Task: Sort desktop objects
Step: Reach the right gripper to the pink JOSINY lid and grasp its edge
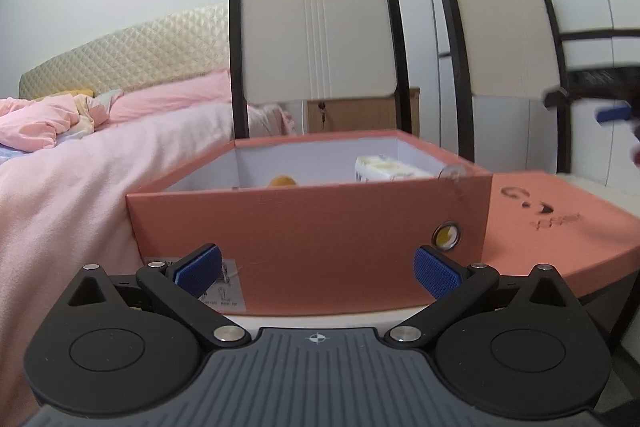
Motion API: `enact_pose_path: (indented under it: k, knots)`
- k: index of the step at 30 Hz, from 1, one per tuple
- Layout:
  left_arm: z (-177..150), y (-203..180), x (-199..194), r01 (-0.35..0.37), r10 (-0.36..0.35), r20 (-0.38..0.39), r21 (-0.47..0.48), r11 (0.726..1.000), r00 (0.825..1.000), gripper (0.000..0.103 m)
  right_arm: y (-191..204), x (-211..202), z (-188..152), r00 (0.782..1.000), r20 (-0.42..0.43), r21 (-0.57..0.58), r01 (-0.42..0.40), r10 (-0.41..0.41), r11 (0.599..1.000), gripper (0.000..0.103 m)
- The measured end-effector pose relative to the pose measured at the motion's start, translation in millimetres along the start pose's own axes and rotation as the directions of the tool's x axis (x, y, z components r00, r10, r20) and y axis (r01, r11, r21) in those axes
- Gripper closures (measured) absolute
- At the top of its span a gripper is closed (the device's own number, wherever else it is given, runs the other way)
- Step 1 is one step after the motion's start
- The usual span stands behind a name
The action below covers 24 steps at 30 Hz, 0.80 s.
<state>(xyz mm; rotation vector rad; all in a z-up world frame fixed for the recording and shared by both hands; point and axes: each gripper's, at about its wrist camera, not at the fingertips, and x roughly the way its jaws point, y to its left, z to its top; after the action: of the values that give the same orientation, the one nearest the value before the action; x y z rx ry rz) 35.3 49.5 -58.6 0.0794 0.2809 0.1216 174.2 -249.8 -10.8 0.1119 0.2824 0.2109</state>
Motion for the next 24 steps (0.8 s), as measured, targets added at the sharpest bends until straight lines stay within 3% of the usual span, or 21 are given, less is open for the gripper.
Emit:
enact_pose_path:
  k: [12,15,17,20,24]
  knots:
    - [-1,-6,-10,0.0,0.001,0.067,-0.026,1.0,0.998,0.0,7,-100,-61,0.995,0.092,-0.04,0.034,-0.031,0.999,0.0]
    - [-1,-7,-11,0.003,-0.001,0.072,-0.03,1.0,0.997,0.0,4,-110,-69,0.996,0.073,0.006,0.042,-0.042,0.999,0.0]
    - [-2,-8,-10,0.001,0.001,0.072,-0.024,1.0,0.997,0.0,-2,-113,-77,0.998,0.044,0.095,0.033,-0.038,0.995,0.0]
    - [-3,-10,-9,0.003,-0.002,0.069,-0.016,1.0,0.998,0.0,-22,-108,-94,0.998,-0.016,0.312,-0.056,0.064,0.949,0.0]
    - [-5,-13,-9,0.004,-0.004,0.064,0.0,1.0,0.998,0.0,-46,-88,-122,0.977,-0.102,0.569,-0.097,0.188,0.817,0.0]
